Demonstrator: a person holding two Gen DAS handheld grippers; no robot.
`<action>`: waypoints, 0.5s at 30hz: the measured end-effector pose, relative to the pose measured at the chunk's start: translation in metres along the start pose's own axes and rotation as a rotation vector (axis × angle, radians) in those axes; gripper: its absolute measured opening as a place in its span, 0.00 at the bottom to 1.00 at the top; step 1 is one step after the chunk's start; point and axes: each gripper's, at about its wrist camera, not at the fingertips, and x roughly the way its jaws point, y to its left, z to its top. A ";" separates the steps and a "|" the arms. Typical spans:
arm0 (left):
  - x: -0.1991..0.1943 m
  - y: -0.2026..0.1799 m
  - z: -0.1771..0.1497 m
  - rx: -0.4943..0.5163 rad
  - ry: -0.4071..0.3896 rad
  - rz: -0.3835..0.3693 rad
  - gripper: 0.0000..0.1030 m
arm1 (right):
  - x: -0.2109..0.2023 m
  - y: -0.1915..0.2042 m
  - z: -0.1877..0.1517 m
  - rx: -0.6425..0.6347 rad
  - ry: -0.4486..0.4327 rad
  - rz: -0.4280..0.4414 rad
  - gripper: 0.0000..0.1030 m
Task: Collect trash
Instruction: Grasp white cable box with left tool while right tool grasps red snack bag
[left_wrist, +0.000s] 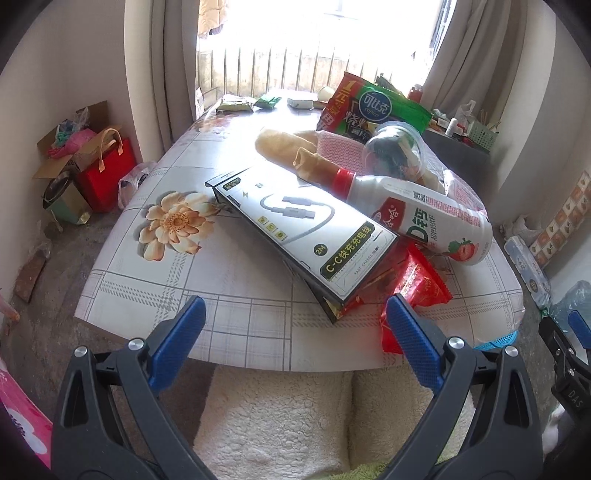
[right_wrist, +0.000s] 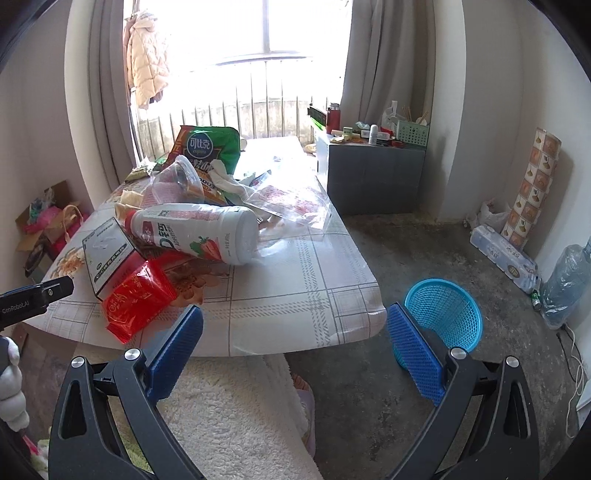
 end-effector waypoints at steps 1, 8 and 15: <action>0.001 0.004 0.004 -0.010 -0.013 -0.012 0.92 | 0.003 0.004 0.003 -0.006 0.000 0.018 0.94; 0.043 0.020 0.050 -0.170 0.047 -0.049 0.92 | 0.025 0.022 0.012 -0.021 0.024 0.105 0.94; 0.092 0.011 0.087 -0.255 0.073 0.103 0.92 | 0.044 0.000 0.006 0.040 0.064 0.073 0.94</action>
